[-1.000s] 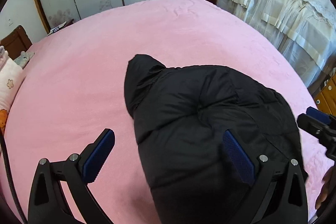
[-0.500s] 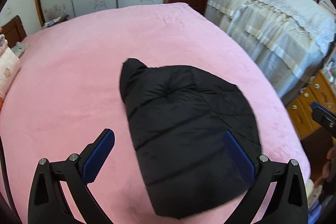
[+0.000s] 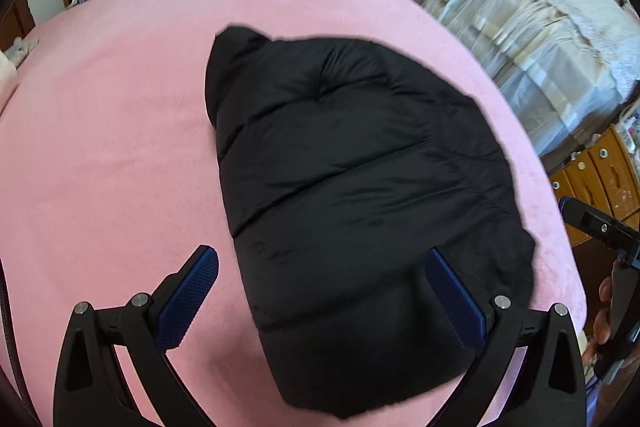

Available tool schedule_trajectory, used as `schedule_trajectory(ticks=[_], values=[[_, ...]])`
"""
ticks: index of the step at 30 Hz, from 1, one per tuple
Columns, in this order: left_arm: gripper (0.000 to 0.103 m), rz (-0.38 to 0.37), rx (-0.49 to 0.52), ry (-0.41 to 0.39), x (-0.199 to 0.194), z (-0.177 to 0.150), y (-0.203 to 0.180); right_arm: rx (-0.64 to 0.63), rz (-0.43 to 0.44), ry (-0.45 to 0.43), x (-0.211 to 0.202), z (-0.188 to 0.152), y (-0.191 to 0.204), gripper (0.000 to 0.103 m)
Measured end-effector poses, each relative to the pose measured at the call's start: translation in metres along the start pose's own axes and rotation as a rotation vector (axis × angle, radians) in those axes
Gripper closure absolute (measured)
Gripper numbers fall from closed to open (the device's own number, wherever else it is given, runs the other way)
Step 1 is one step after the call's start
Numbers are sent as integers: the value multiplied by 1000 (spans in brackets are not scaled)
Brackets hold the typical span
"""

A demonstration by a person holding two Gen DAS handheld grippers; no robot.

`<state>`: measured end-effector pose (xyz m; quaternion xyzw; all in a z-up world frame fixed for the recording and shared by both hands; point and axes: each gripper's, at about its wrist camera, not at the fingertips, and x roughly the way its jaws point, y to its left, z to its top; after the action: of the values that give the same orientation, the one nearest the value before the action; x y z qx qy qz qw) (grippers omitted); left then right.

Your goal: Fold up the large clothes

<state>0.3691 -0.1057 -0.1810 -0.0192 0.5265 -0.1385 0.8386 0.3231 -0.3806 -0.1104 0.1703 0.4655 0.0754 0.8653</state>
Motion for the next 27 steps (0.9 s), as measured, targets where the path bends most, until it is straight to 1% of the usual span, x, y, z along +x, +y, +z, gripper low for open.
schedule_trajectory(ticks=[3, 7, 9, 10, 11, 13, 16, 18, 23, 27], values=[[0, 6, -12, 19, 25, 3, 2, 27, 20, 34, 25, 0, -4, 6], [0, -39, -39, 27, 46, 5, 2, 46, 22, 86, 53, 1, -11, 6], [0, -51, -47, 32, 54, 6, 3, 62, 16, 126, 69, -1, -18, 4], [0, -54, -49, 33, 58, 6, 3, 73, 16, 145, 77, -2, -24, 0], [0, -59, -52, 38, 62, 7, 4, 91, 25, 163, 84, -4, -30, 0], [0, -67, -56, 47, 67, 7, 6, 144, 86, 201, 96, -8, -43, 0], [0, -88, -70, 66, 76, 7, 9, 225, 212, 250, 115, -18, -61, 0], [0, -102, -71, 75, 81, 7, 12, 248, 261, 260, 122, -22, -68, 0], [0, -134, -66, 91, 91, 6, 18, 288, 355, 286, 139, -32, -81, 0], [0, -167, -57, 119, 99, 8, 25, 294, 401, 304, 145, -39, -85, 0]])
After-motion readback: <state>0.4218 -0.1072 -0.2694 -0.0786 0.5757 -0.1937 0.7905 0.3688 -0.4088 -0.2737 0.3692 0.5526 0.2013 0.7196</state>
